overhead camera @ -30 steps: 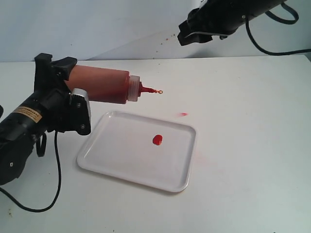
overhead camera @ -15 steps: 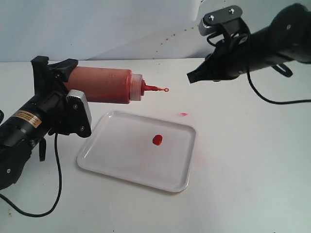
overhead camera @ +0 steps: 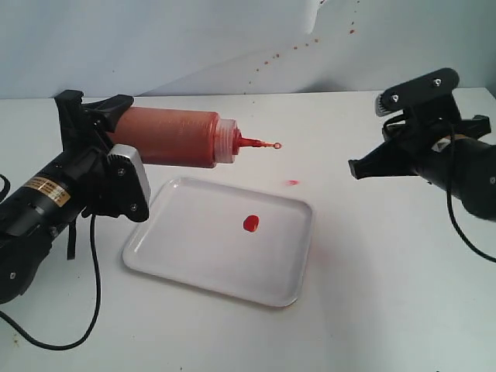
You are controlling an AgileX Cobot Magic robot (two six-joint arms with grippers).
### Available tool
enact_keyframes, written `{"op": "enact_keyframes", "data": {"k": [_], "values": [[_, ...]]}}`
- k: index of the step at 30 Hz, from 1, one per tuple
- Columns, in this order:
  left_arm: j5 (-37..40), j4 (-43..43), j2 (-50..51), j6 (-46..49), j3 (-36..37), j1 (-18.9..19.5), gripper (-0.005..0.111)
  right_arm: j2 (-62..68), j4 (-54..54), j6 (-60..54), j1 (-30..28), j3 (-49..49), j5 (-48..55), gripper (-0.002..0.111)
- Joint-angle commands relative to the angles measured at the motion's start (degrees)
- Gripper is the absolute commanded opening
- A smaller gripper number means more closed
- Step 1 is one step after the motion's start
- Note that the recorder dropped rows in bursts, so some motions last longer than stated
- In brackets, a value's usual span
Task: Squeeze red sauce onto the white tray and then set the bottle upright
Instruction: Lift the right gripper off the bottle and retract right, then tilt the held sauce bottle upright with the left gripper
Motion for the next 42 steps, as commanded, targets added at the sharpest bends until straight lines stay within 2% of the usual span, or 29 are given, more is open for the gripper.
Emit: {"op": "enact_keyframes", "data": {"k": [1,3,6,8,10,14,21,27,36,42], "values": [[-3.7,0.8,-0.8,-2.7,0.1,-0.4,0.000,-0.1,-0.8,0.7,-1.3,4.3,-9.2,0.000],[-3.7,1.0,-0.8,-2.9,0.1,-0.4,0.000,0.2,-3.0,4.5,-4.5,5.2,-10.3,0.000],[-4.0,1.2,-0.8,-6.0,-0.1,-0.4,0.000,3.5,-17.0,22.3,-10.2,5.2,-10.3,0.000],[-4.0,1.4,-0.8,-7.0,-0.2,-0.4,0.000,7.2,-26.8,30.1,-12.0,5.2,-13.3,0.000],[-4.0,2.3,-0.8,-7.0,-0.2,-0.4,0.000,11.2,-32.6,31.3,-12.4,5.2,-17.3,0.000],[-4.0,2.8,-0.8,-7.2,-0.3,-0.4,0.000,16.6,-32.7,31.2,-12.4,5.1,-22.8,0.000],[-4.0,3.4,-0.8,-9.0,-0.3,-0.4,0.000,16.9,-33.2,31.4,-12.4,4.8,-23.3,0.000],[-6.0,7.0,-0.8,-14.7,-0.3,-0.4,0.000,16.9,-33.2,31.4,-12.4,4.8,-23.5,0.000],[-6.7,7.0,-0.8,-20.7,-0.3,-0.2,0.000,16.9,-33.2,31.4,-12.4,4.8,-23.6,0.000],[-6.1,7.2,-0.8,-25.0,-0.3,2.2,0.000,16.9,-33.2,31.4,-12.4,4.8,-23.7,0.000]]}}
